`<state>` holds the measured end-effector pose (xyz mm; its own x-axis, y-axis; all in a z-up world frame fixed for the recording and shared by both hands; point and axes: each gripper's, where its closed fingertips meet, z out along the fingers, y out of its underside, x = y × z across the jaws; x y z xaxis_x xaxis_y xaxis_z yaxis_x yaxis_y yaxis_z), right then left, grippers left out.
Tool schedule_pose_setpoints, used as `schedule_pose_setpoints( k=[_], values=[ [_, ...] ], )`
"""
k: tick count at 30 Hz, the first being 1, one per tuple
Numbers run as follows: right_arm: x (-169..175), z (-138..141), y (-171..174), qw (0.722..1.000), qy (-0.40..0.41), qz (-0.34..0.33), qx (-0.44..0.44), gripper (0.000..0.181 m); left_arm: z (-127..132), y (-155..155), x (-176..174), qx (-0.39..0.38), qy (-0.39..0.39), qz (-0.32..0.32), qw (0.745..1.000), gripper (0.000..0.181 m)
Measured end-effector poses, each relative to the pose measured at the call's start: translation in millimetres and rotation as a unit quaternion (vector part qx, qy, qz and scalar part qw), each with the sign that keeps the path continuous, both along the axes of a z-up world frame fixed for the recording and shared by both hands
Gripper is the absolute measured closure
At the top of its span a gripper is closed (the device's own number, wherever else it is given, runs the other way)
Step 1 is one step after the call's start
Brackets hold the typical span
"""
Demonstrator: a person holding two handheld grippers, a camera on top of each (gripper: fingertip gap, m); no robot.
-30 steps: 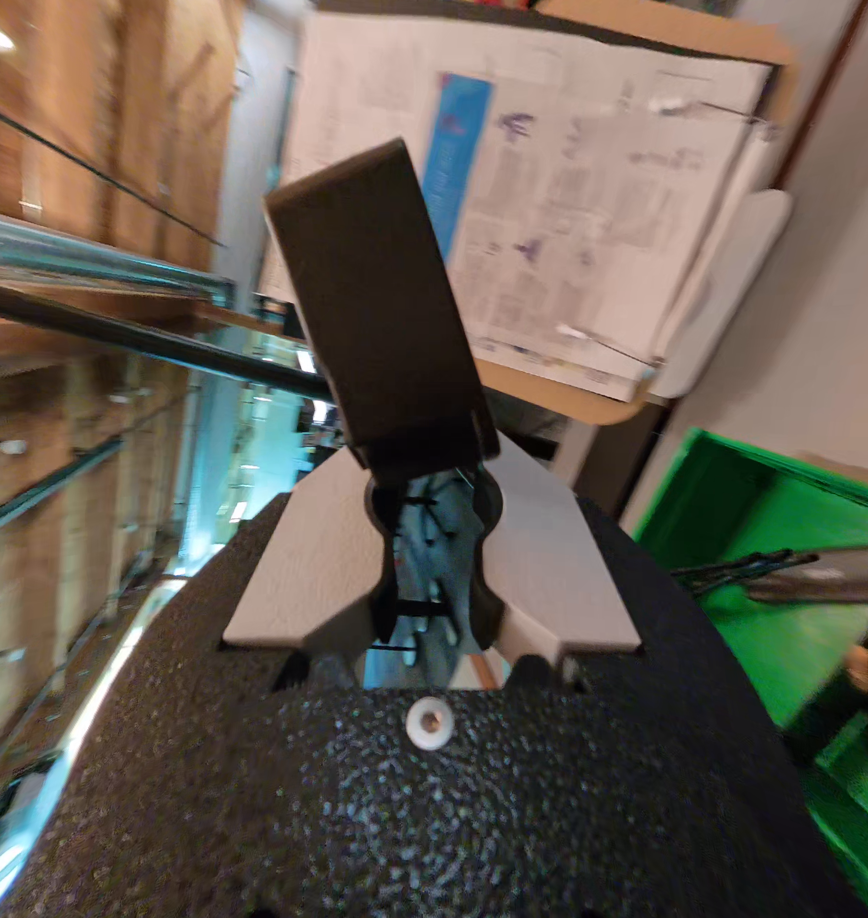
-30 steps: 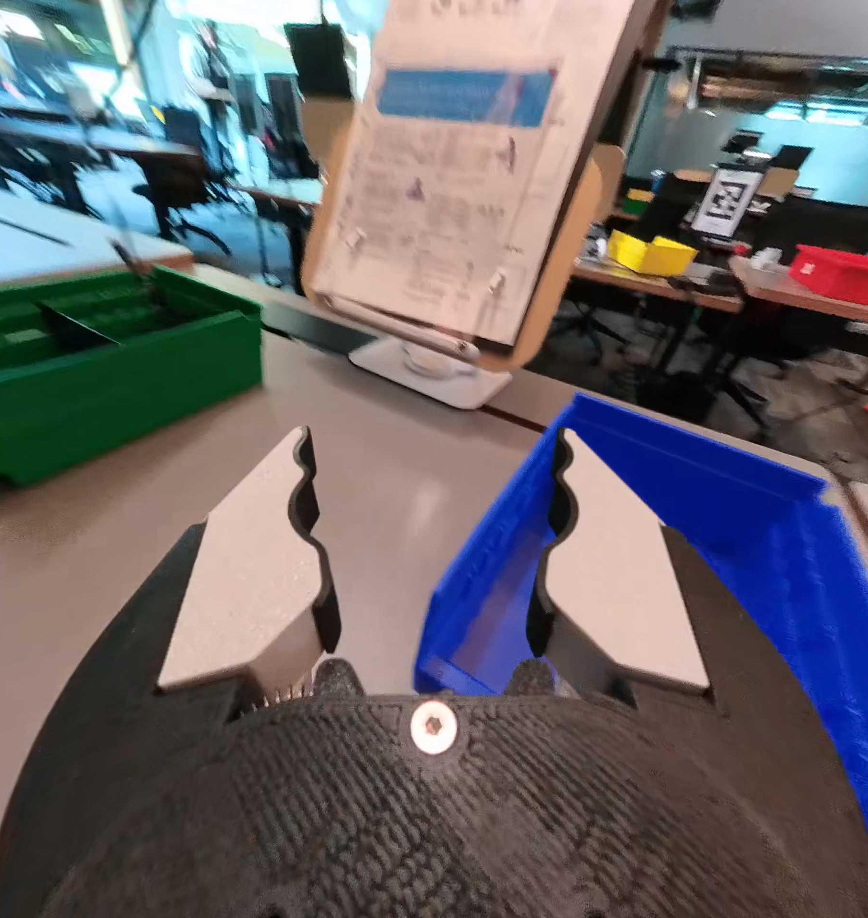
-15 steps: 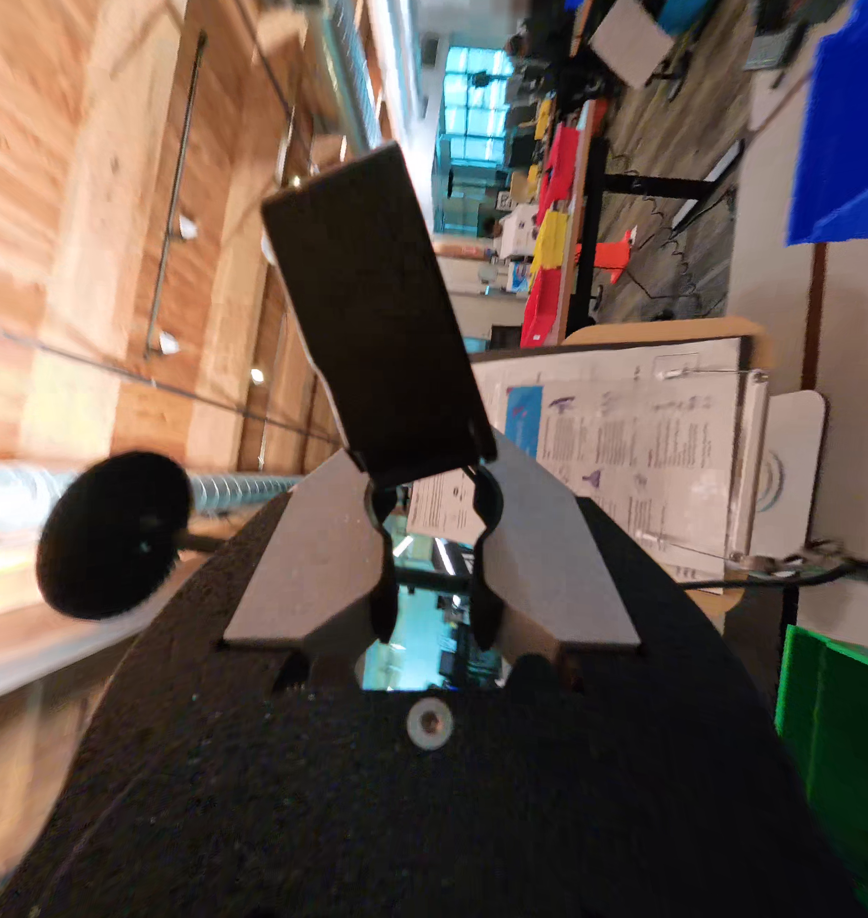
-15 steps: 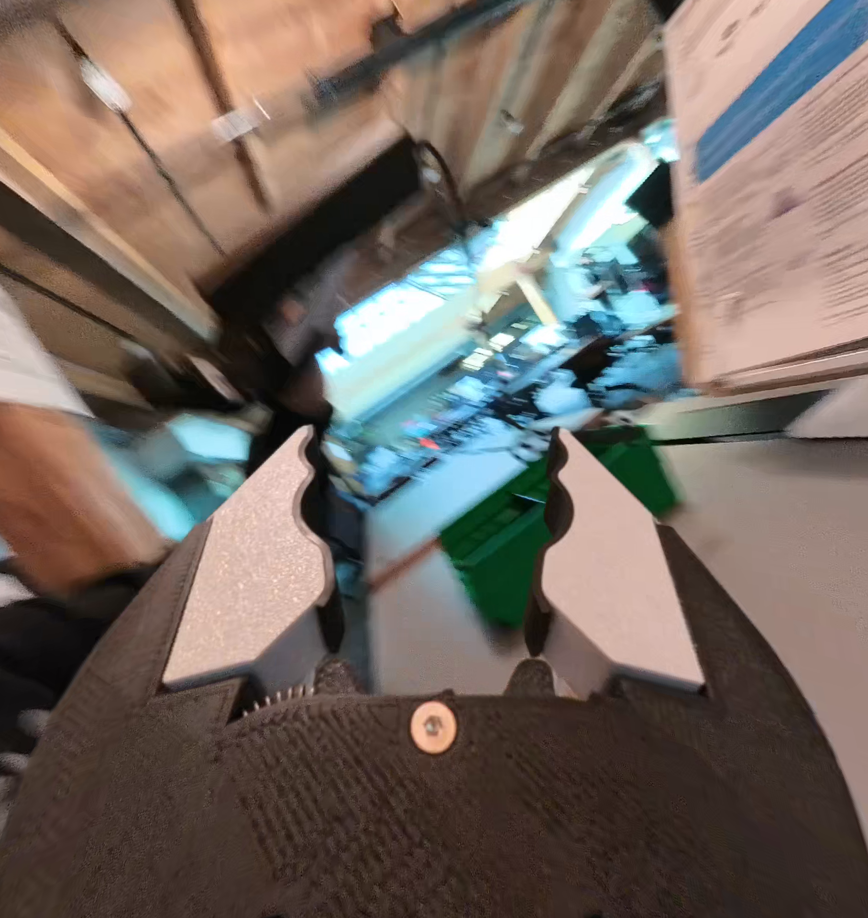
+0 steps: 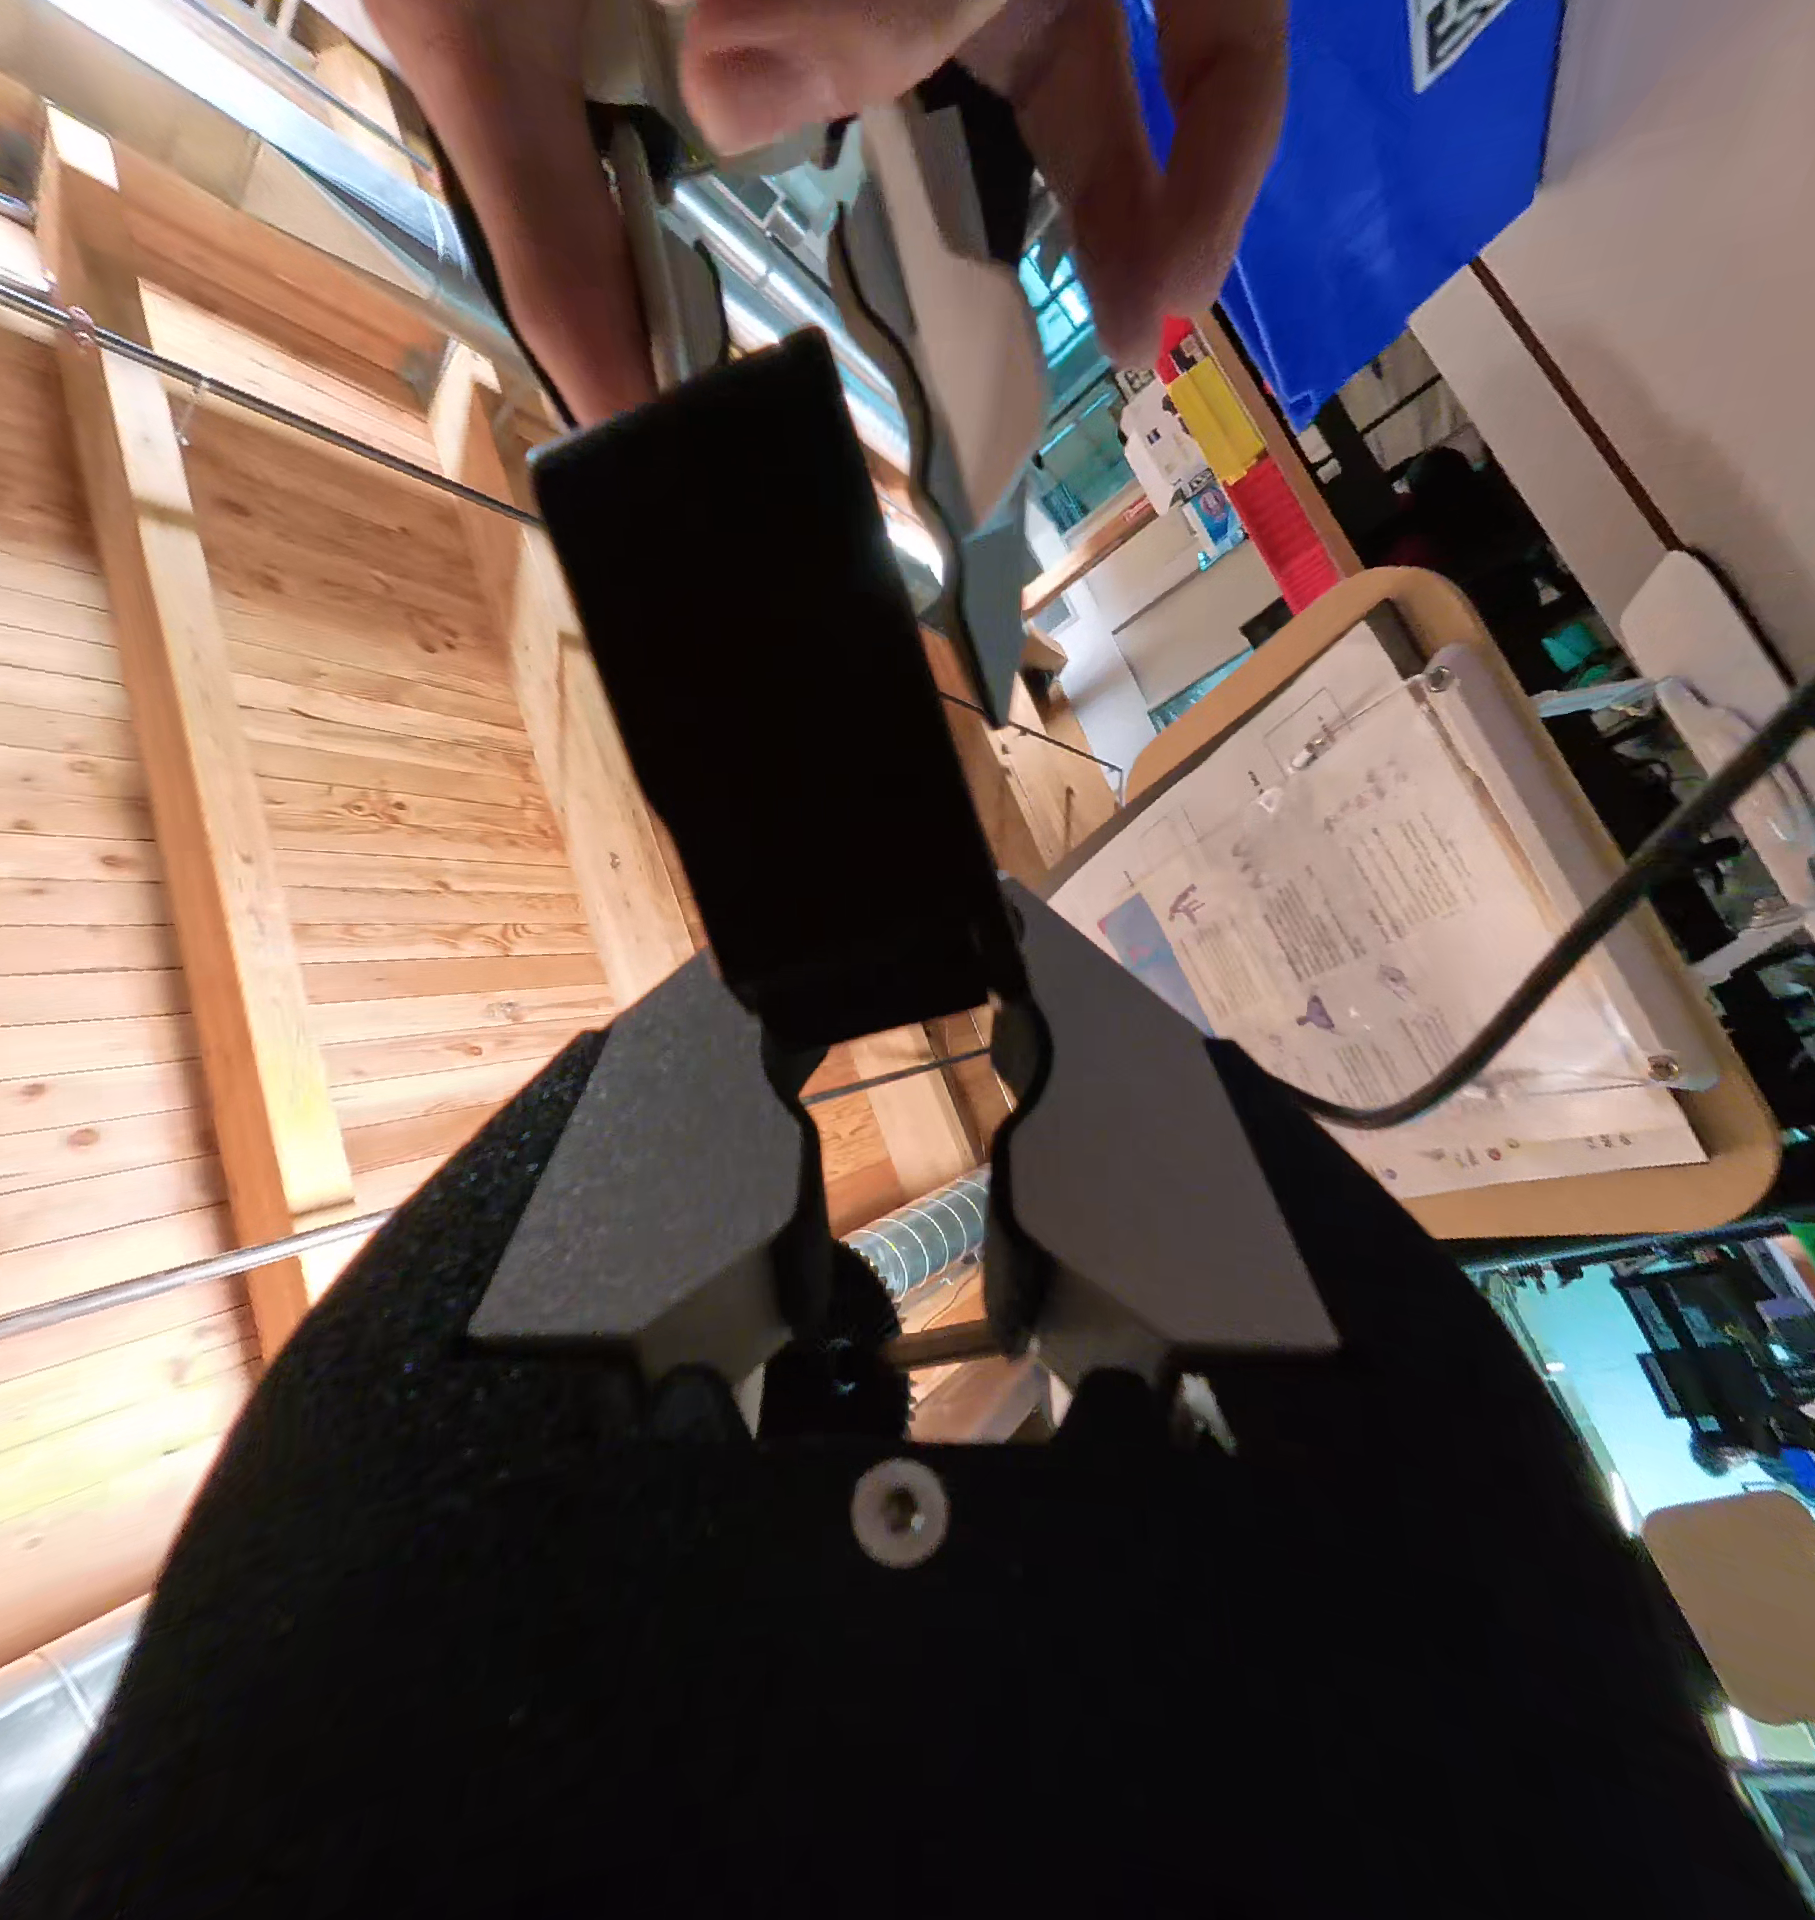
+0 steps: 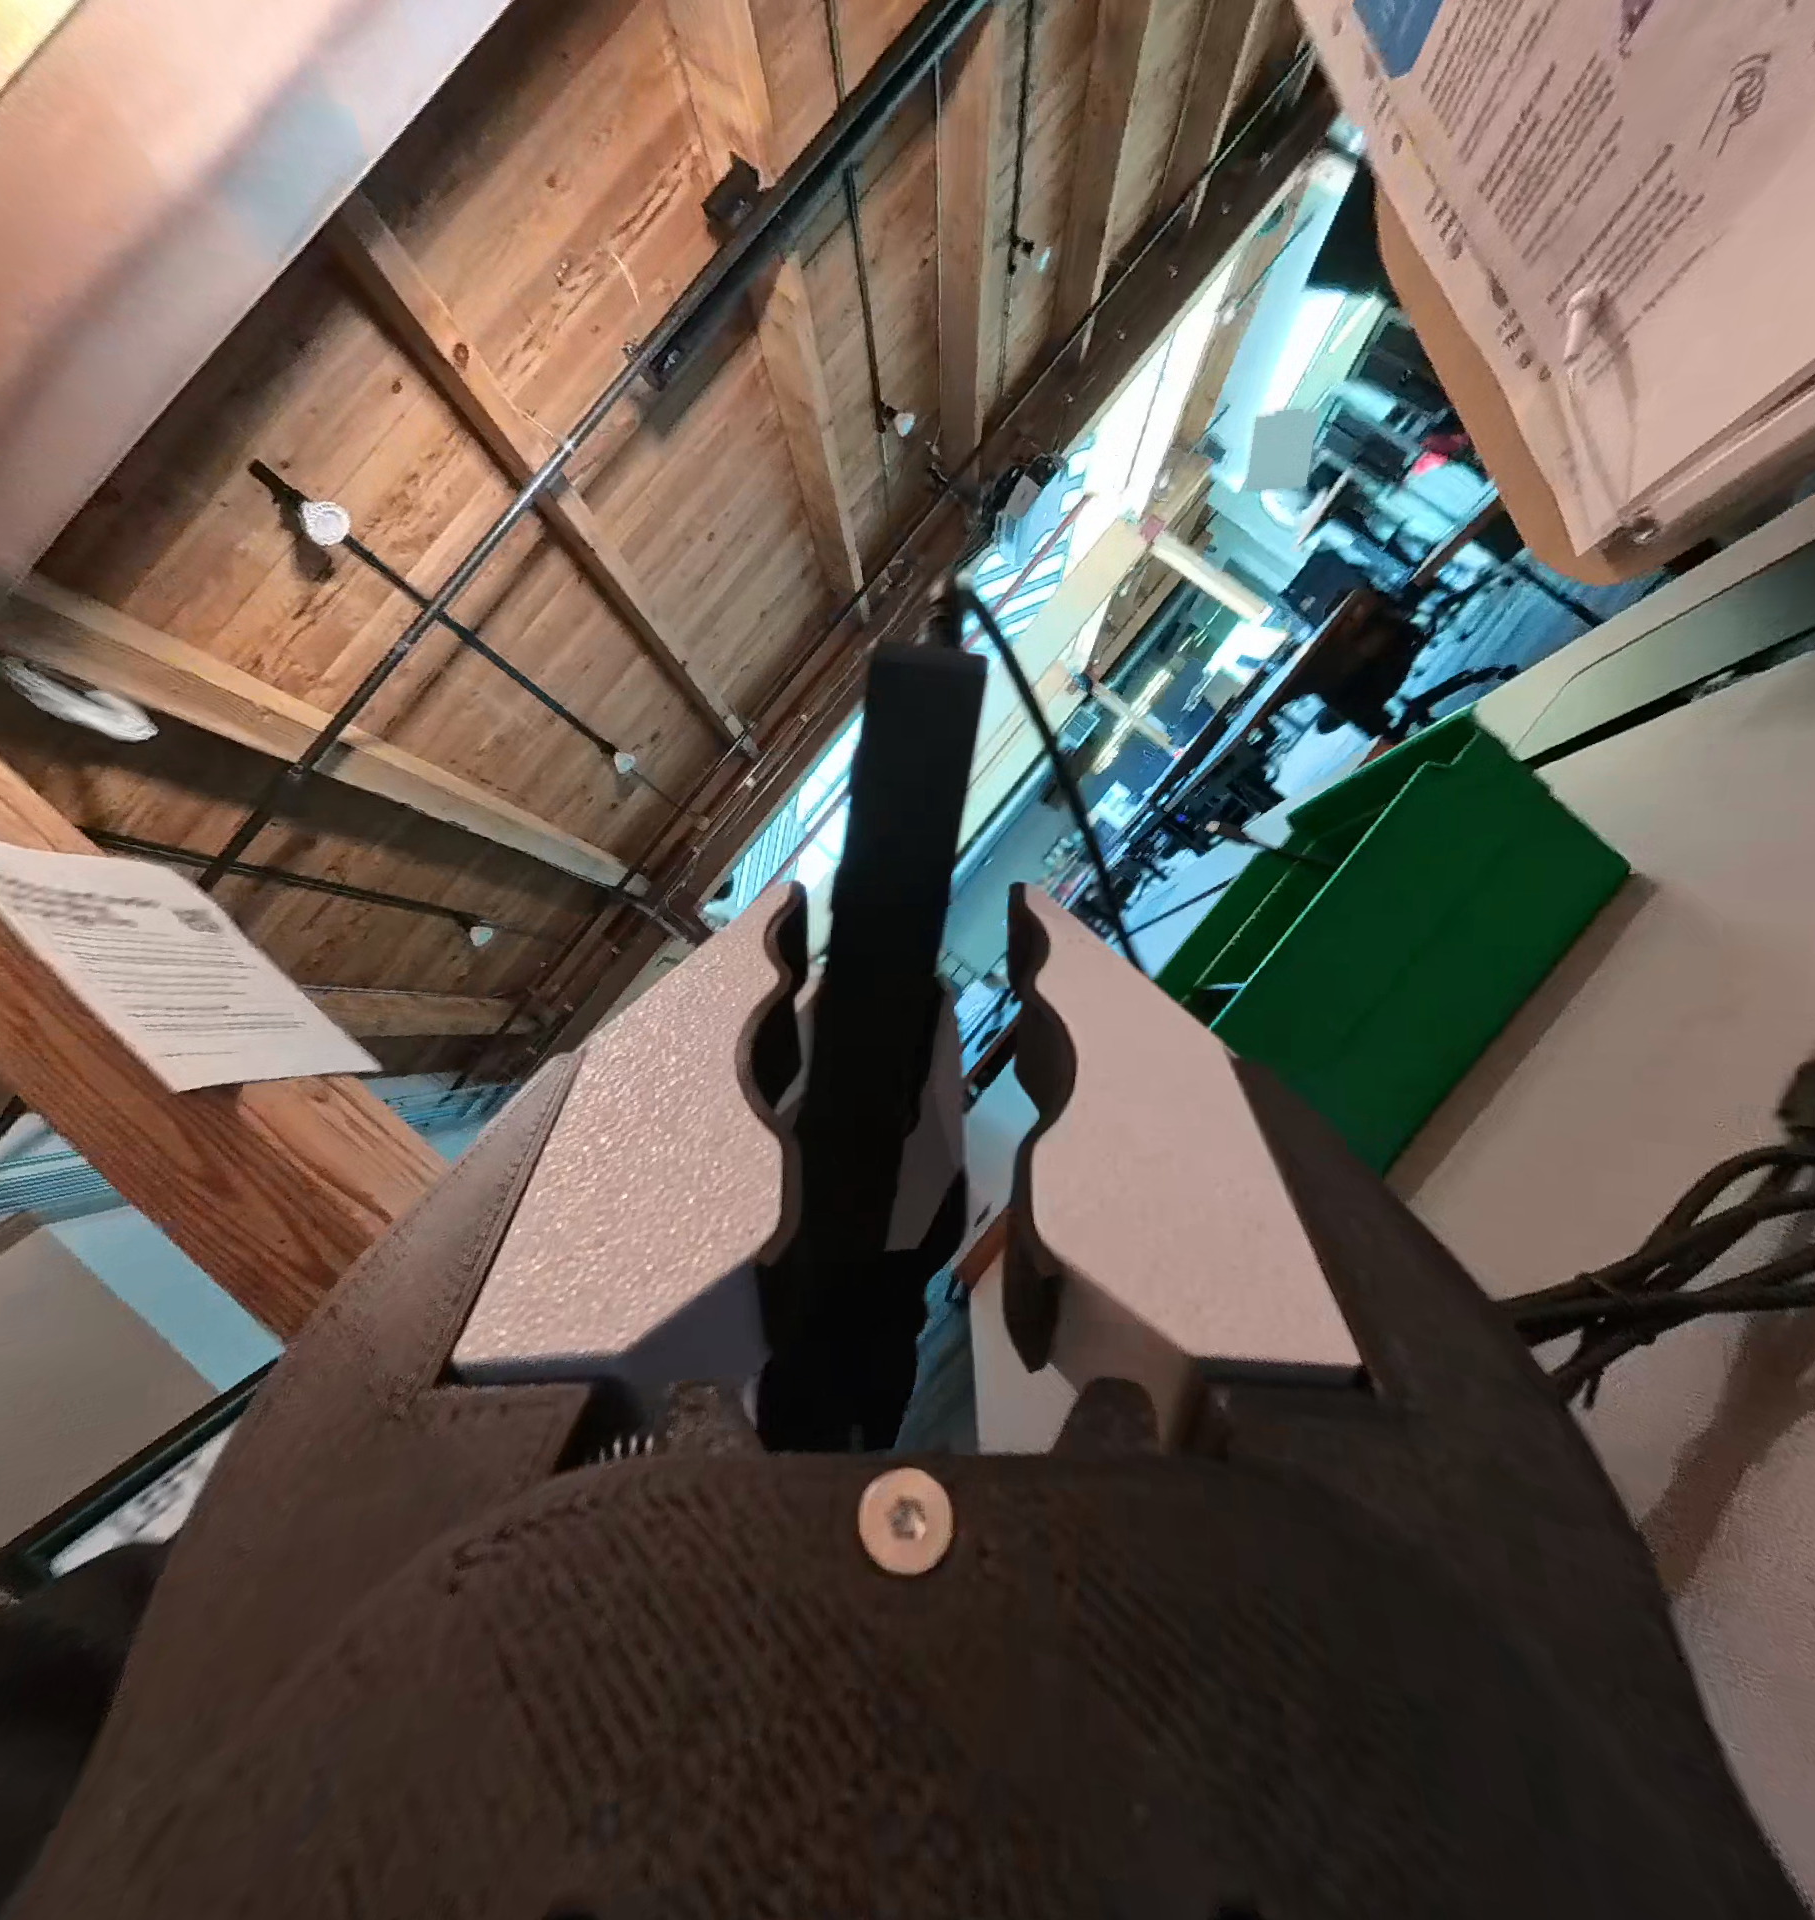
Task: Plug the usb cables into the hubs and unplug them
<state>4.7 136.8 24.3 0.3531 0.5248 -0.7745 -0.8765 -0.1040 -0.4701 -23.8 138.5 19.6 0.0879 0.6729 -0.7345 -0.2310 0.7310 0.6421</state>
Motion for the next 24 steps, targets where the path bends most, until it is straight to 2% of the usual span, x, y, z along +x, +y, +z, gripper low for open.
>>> schedule_pose_setpoints(
  k=[3, 5, 8, 13, 17, 19, 21, 23, 24],
  values=[
    [-28, -7, -3, 0.995, -0.063, 0.071, -0.01, 0.141, 0, 9, -1, 0.01, -0.012, 0.011, 1.0, 0.158],
    [-35, -16, 1, 0.992, -0.104, 0.065, -0.03, 0.134, 4, 17, -2, 0.005, -0.023, 0.02, 1.0, 0.158],
    [-54, -17, 0, 0.987, -0.132, 0.093, -0.02, 0.15, 5, 18, -3, 0.009, -0.035, 0.018, 0.999, 0.158],
    [-52, -20, 12, 0.988, -0.145, 0.054, -0.008, 0.157, -1, 26, 0, 0.004, -0.044, 0.035, 0.998, 0.155],
    [-41, -21, 17, 0.978, -0.205, -0.023, -0.01, 0.158, -6, 35, 2, -0.015, -0.041, 0.051, 0.998, 0.147],
    [-35, -19, 16, 0.968, -0.244, -0.06, -0.011, 0.158, -8, 36, 0, -0.061, -0.029, 0.038, 0.997, 0.141],
    [-23, -17, 14, 0.959, -0.266, -0.096, -0.019, 0.159, -4, 46, -5, -0.149, -0.037, 0.038, 0.987, 0.137],
    [-11, -15, 10, 0.96, -0.258, -0.103, -0.015, 0.159, 0, 61, -11, -0.266, -0.044, 0.04, 0.962, 0.126],
    [-6, -14, 8, 0.962, -0.25, -0.106, -0.011, 0.158, 1, 68, -13, -0.338, -0.046, 0.04, 0.939, 0.127]
  ],
)
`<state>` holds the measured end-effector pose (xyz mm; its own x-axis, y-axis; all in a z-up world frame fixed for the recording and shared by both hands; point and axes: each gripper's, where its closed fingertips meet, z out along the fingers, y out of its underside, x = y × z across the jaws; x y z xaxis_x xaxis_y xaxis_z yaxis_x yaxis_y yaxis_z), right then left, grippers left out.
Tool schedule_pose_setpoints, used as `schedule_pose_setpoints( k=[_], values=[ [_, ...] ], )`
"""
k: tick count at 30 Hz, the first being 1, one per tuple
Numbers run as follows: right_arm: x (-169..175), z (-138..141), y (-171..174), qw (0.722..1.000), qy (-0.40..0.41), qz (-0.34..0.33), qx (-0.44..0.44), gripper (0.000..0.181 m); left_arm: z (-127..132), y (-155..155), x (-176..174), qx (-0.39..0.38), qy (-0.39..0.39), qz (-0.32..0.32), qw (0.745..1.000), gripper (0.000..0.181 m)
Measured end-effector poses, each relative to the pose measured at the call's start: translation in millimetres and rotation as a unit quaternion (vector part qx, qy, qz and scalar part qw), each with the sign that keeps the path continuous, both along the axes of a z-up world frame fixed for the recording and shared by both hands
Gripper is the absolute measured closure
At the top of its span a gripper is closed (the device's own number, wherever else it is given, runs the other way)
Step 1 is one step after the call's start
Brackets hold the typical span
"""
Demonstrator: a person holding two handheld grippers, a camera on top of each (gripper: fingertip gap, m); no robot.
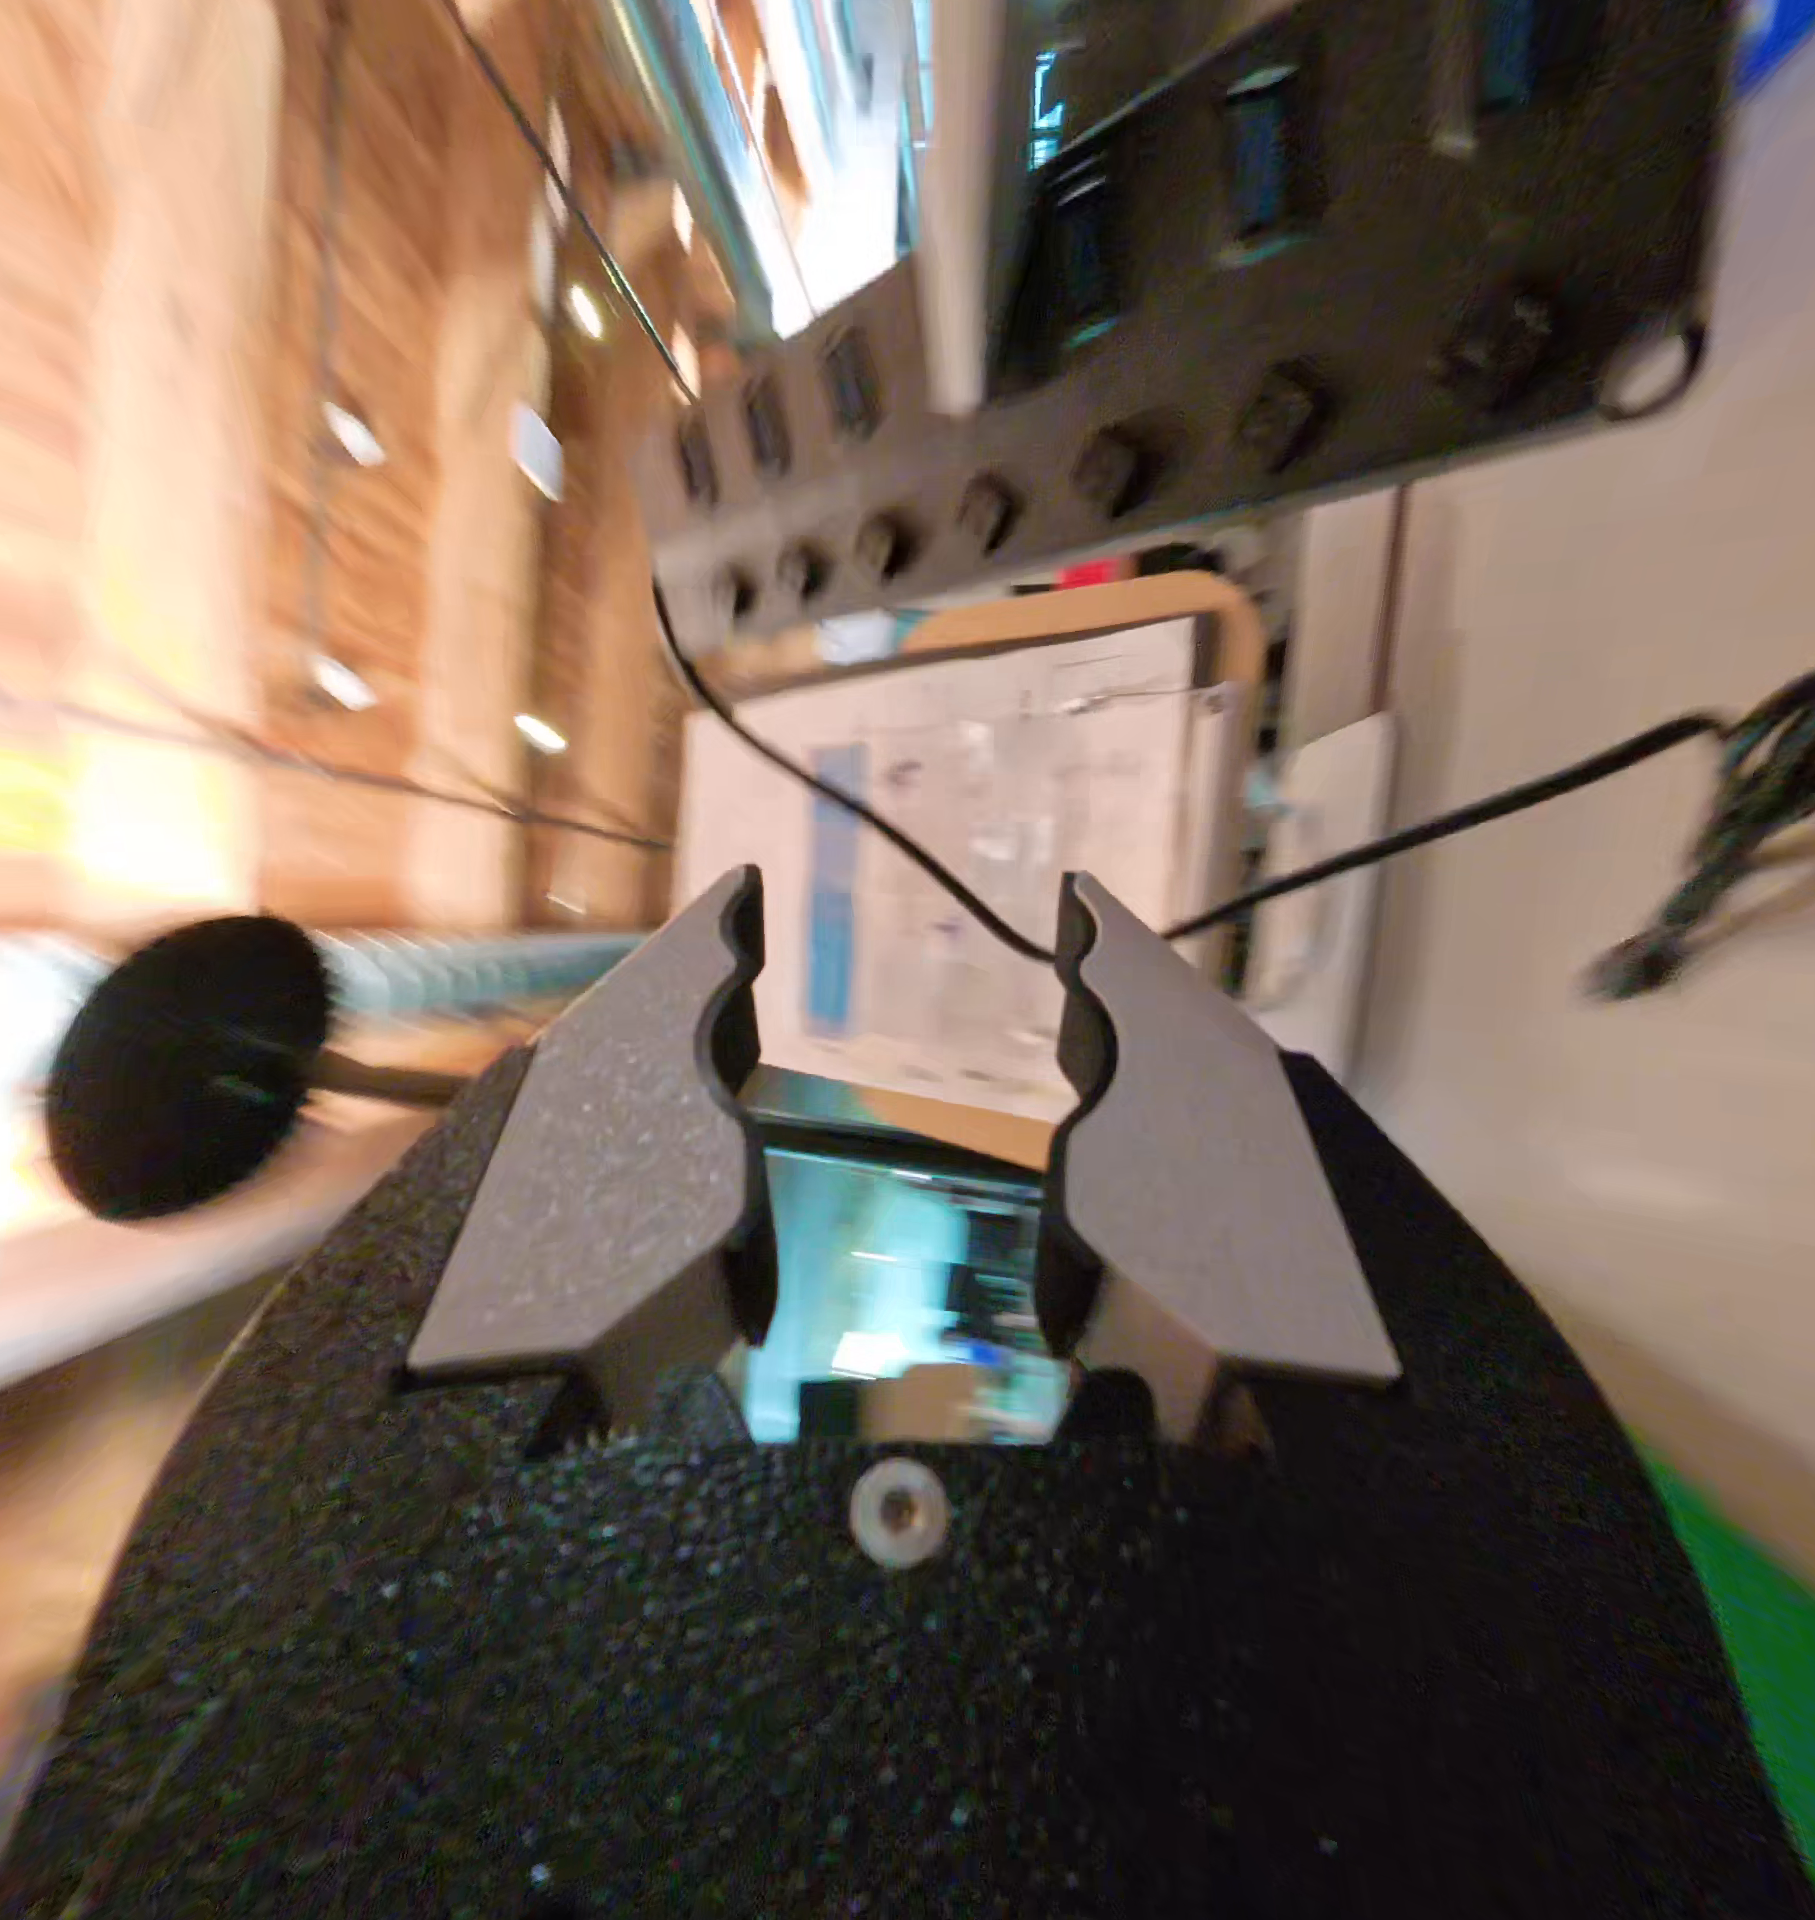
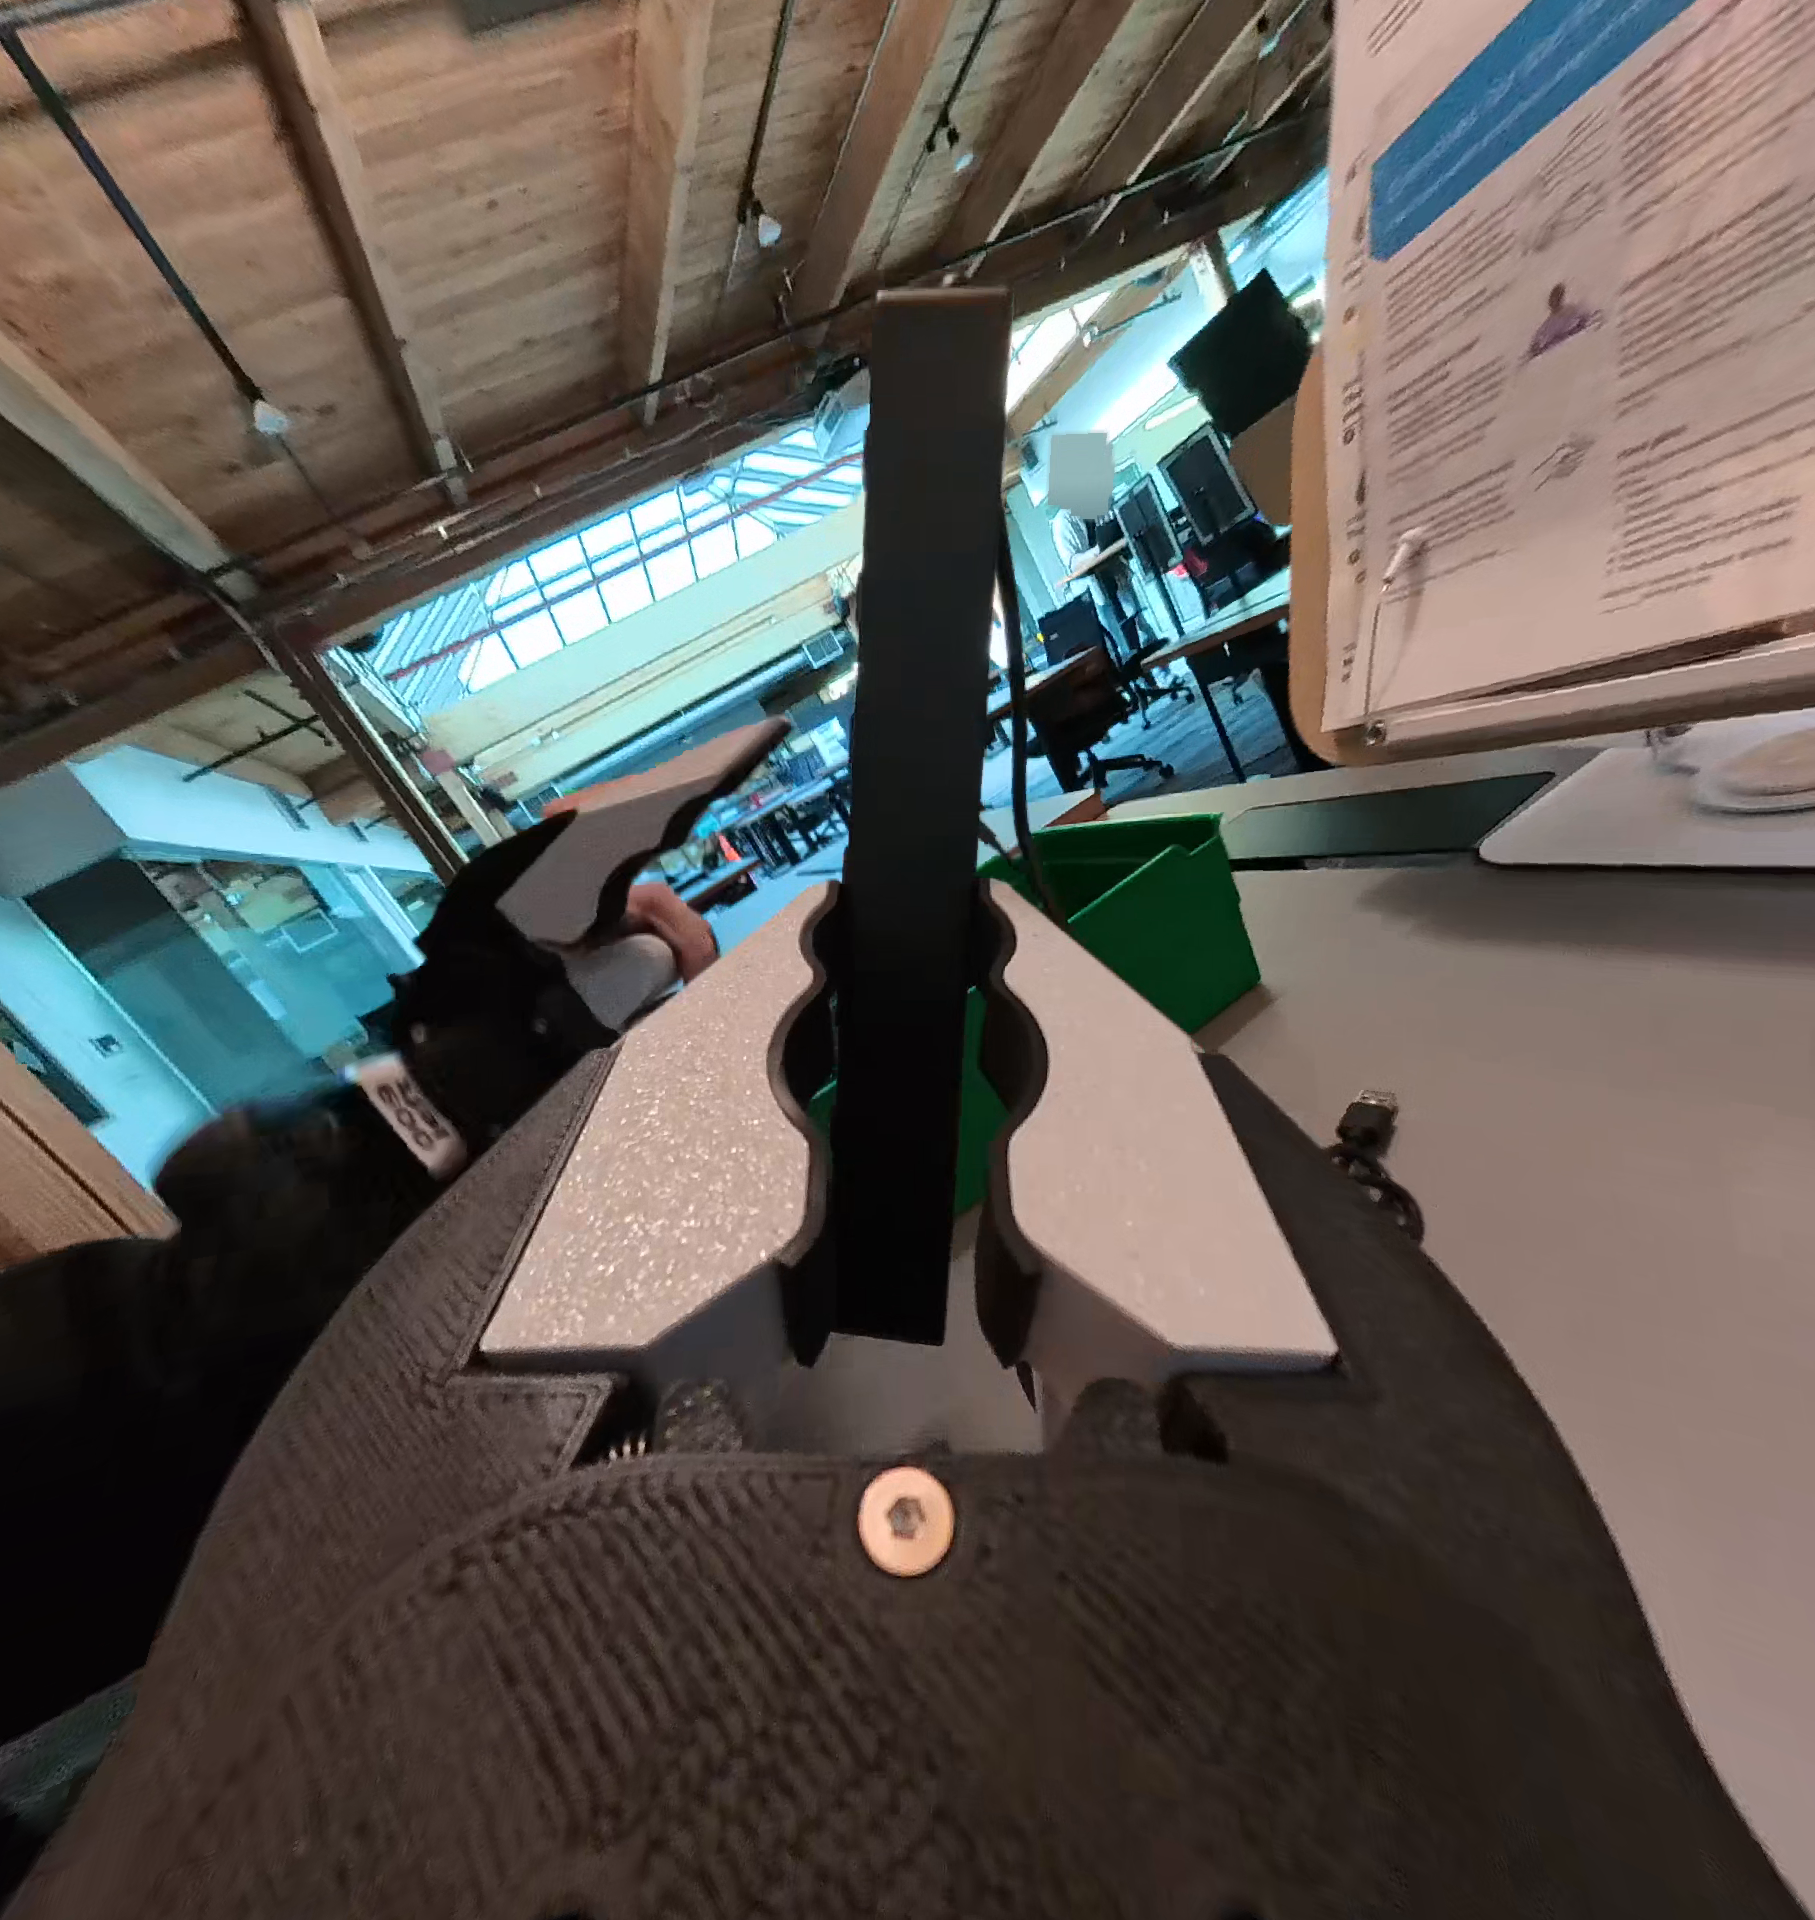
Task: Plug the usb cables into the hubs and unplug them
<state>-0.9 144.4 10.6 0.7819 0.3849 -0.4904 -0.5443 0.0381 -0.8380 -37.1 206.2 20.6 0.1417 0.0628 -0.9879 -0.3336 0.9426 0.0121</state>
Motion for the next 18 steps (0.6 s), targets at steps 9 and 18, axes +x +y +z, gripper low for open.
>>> schedule_pose_setpoints(
  k=[9, 18],
  values=[
    [-1, -2, -3, 0.996, 0.065, 0.065, 0.015, 0.158, 10, -28, 27, -0.74, 0.046, -0.077, 0.666, 0.105],
    [-14, 8, -11, 0.94, 0.252, 0.224, 0.048, 0.158, 21, -54, 64, -0.806, 0.094, -0.048, 0.583, 0.099]
  ],
)
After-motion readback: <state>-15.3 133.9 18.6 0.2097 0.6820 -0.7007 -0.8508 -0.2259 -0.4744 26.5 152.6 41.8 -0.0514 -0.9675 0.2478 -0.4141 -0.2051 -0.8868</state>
